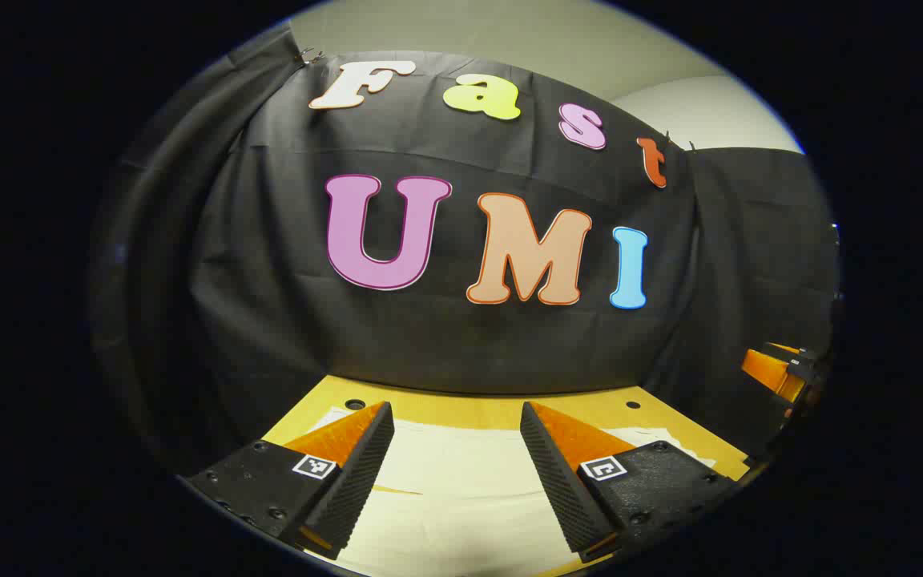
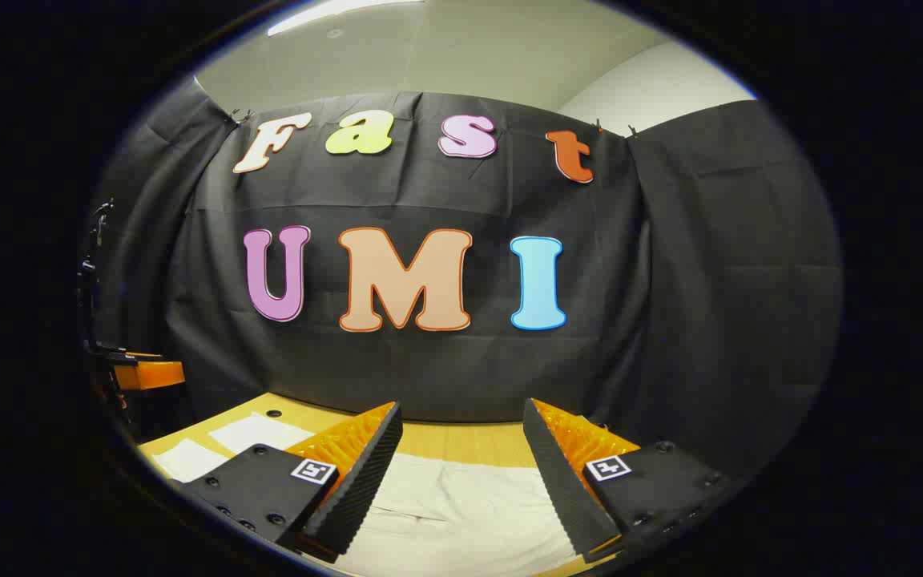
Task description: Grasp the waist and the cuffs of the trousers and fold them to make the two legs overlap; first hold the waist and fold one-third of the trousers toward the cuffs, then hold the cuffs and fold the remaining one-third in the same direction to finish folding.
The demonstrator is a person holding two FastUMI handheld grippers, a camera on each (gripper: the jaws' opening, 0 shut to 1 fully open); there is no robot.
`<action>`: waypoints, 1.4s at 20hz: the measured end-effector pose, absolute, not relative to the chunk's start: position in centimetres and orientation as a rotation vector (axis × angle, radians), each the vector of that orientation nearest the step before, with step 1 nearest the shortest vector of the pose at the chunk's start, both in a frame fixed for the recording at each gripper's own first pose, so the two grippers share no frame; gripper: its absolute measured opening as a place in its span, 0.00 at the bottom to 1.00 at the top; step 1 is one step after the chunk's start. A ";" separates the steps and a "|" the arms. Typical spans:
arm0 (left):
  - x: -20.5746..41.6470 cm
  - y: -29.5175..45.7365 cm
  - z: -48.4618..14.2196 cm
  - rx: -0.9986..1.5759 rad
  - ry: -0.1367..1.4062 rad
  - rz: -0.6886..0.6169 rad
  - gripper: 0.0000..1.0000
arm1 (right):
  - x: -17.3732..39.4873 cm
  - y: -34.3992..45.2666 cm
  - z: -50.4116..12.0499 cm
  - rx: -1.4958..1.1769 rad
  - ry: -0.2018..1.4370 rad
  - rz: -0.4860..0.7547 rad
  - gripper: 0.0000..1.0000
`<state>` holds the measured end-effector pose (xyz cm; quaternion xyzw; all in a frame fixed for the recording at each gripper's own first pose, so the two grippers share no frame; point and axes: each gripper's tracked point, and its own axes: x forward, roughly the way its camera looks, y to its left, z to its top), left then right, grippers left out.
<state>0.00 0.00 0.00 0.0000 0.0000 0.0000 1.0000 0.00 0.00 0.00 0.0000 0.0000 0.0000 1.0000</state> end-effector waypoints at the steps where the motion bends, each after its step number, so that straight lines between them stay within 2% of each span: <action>1: 0.0 0.0 -0.3 -0.004 0.007 0.000 0.94 | 0.1 -0.1 -0.2 0.000 0.005 -0.001 0.98; 13: -0.3 1.1 -1.5 -0.012 0.048 0.021 0.94 | 1.2 0.3 -0.8 0.013 0.016 0.010 0.97; 18: -0.5 1.5 -3.6 -0.001 0.102 -0.014 0.95 | 1.2 0.9 -1.6 0.024 0.028 0.016 0.97; 22: -0.8 2.3 -7.7 0.020 0.229 -0.093 0.95 | 0.9 1.3 -2.7 0.037 0.051 0.010 0.97; 28: -2.5 4.5 -12.0 0.185 0.417 -0.248 0.95 | 0.1 1.5 -3.6 0.019 0.080 -0.010 0.97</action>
